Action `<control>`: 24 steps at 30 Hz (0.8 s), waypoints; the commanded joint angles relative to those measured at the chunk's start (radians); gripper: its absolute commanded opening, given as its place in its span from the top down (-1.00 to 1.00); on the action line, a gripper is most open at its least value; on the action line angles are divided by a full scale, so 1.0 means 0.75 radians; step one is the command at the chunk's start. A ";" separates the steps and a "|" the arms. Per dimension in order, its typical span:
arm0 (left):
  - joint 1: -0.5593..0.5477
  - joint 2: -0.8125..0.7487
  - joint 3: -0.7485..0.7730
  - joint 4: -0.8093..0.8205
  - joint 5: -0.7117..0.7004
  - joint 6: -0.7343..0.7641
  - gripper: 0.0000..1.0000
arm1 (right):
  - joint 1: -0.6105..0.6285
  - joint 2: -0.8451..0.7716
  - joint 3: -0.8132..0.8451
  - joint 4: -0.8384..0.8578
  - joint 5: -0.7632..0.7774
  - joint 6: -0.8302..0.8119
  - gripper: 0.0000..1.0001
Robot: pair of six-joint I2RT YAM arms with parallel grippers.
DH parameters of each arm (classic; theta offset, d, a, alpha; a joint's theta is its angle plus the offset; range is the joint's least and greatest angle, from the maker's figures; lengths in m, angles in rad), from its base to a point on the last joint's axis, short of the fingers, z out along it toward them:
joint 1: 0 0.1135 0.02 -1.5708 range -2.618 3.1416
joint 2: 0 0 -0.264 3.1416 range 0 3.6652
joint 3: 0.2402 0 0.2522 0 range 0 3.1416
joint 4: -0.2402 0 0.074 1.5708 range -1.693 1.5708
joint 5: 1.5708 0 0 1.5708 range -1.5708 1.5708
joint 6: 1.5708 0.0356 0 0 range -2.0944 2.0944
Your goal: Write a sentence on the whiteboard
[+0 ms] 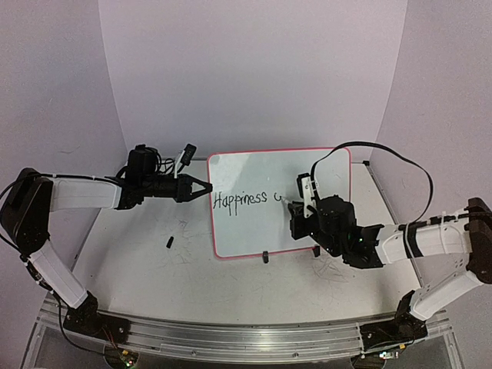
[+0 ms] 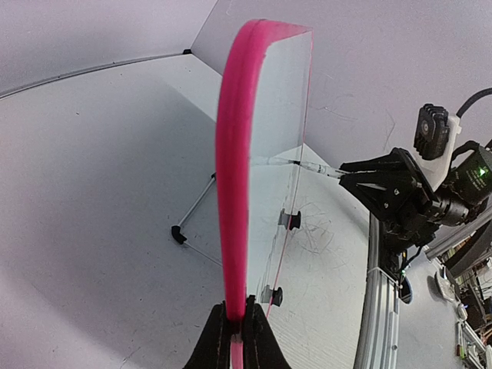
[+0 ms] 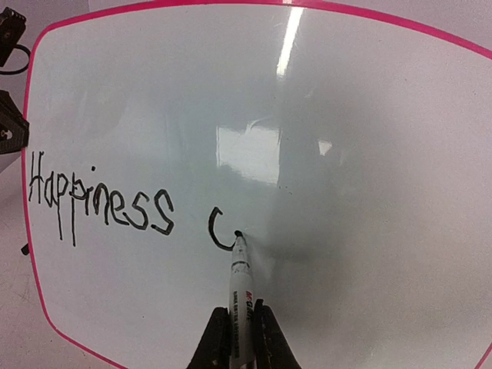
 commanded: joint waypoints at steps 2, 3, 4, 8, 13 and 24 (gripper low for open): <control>-0.016 -0.023 0.037 -0.021 0.070 0.024 1.00 | -0.011 0.036 0.057 0.053 0.030 -0.013 1.00; -0.016 -0.022 0.039 -0.021 0.071 0.024 1.00 | -0.011 0.037 0.059 0.053 0.028 -0.014 1.00; -0.016 -0.020 0.039 -0.021 0.073 0.024 1.00 | -0.011 0.039 0.061 0.055 0.027 -0.015 1.00; -0.018 -0.018 0.042 -0.021 0.078 0.024 1.00 | -0.011 0.048 0.073 0.060 0.025 -0.018 1.00; -0.019 -0.016 0.043 -0.021 0.078 0.024 1.00 | -0.011 0.061 0.080 0.060 0.011 -0.020 1.00; -0.019 -0.019 0.042 -0.024 0.074 0.027 1.00 | -0.011 0.067 0.078 0.029 -0.053 -0.021 1.00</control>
